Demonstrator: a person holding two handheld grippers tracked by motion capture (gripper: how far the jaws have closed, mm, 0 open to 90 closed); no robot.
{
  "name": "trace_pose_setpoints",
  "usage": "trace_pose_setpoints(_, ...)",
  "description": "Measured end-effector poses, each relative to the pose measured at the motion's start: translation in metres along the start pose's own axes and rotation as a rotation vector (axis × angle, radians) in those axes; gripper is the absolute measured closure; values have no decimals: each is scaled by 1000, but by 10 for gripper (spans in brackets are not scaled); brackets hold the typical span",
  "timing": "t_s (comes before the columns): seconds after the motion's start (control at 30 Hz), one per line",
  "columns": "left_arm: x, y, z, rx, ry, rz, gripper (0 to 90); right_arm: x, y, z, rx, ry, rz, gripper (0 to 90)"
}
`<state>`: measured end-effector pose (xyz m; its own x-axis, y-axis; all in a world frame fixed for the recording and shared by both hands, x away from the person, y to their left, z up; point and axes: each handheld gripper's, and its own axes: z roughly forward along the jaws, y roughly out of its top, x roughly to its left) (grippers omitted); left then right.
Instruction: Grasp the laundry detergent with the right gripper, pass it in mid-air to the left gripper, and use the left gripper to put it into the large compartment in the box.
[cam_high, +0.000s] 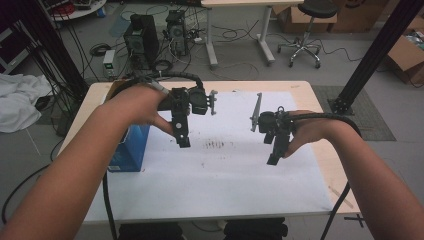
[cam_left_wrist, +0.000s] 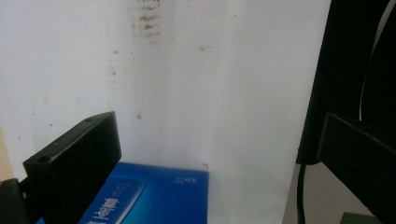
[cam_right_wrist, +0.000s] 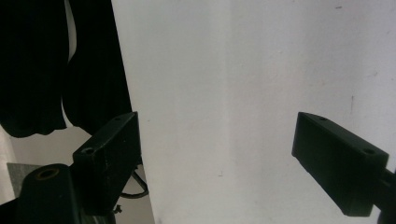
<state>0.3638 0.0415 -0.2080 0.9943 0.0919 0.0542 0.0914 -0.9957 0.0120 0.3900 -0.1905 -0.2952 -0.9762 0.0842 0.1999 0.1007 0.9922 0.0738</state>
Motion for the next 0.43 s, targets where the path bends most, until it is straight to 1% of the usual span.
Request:
trace_pose_setpoints(0.03, 0, 2, 0, -1, -3, 10, 1, 0, 0, 0, 0, 1, 0, 153)
trace_pose_setpoints(0.2, 1, 6, 1, -2, -8, 26, 1, -2, -1, 1, 1, 7, 7, 154)
trace_pose_setpoints(0.43, 2, 8, 4, 1, -8, 34, 1, -4, -1, 0, -3, 2, 10, 154)
